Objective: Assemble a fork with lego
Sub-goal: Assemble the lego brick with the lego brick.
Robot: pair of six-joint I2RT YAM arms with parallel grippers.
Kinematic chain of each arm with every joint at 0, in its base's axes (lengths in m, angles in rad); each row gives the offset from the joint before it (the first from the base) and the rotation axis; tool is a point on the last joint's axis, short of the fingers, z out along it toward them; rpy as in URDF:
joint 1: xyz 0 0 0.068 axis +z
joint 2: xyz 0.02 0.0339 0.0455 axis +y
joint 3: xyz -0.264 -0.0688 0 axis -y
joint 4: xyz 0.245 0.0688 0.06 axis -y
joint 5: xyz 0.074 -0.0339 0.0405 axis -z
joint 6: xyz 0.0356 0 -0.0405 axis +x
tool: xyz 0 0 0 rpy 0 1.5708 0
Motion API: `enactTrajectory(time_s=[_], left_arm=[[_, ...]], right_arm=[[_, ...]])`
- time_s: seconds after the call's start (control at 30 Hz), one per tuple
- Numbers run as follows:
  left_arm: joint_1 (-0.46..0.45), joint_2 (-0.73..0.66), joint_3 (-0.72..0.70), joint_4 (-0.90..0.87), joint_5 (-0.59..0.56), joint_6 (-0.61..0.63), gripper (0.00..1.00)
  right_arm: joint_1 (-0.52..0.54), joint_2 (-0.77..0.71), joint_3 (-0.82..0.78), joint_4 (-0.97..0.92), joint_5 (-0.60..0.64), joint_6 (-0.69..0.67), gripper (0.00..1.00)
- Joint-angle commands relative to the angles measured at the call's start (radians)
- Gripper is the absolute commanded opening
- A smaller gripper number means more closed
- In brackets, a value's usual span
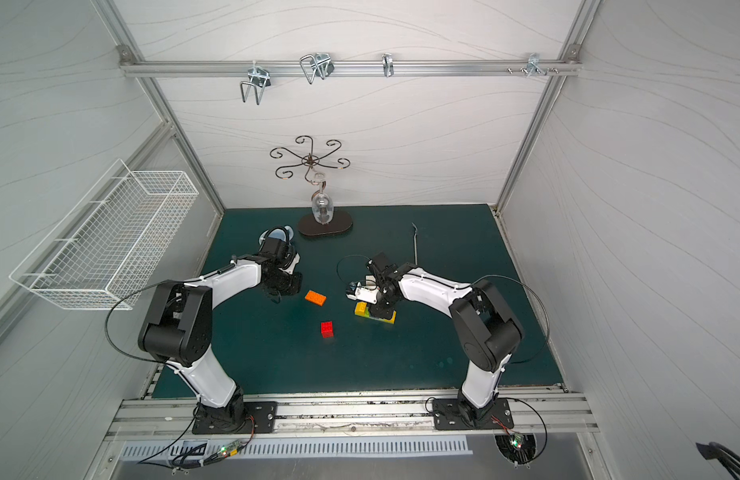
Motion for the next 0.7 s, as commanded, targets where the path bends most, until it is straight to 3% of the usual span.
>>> enactTrajectory(time_s=[0.0,0.23,0.67], left_arm=[[0.003,0.045,0.069,-0.009,-0.025,0.02,0.0],[0.003,0.129,0.136,-0.07,0.056,0.046,0.0],[-0.043,0.117,0.086,-0.079,0.125,0.077,0.0]], right_arm=[[-0.023,0.004,-0.034,-0.029,0.053,-0.003,0.0],[-0.028,-0.015,-0.051,-0.017,0.06,-0.006,0.0],[-0.033,-0.015,-0.054,-0.012,0.057,-0.003,0.0]])
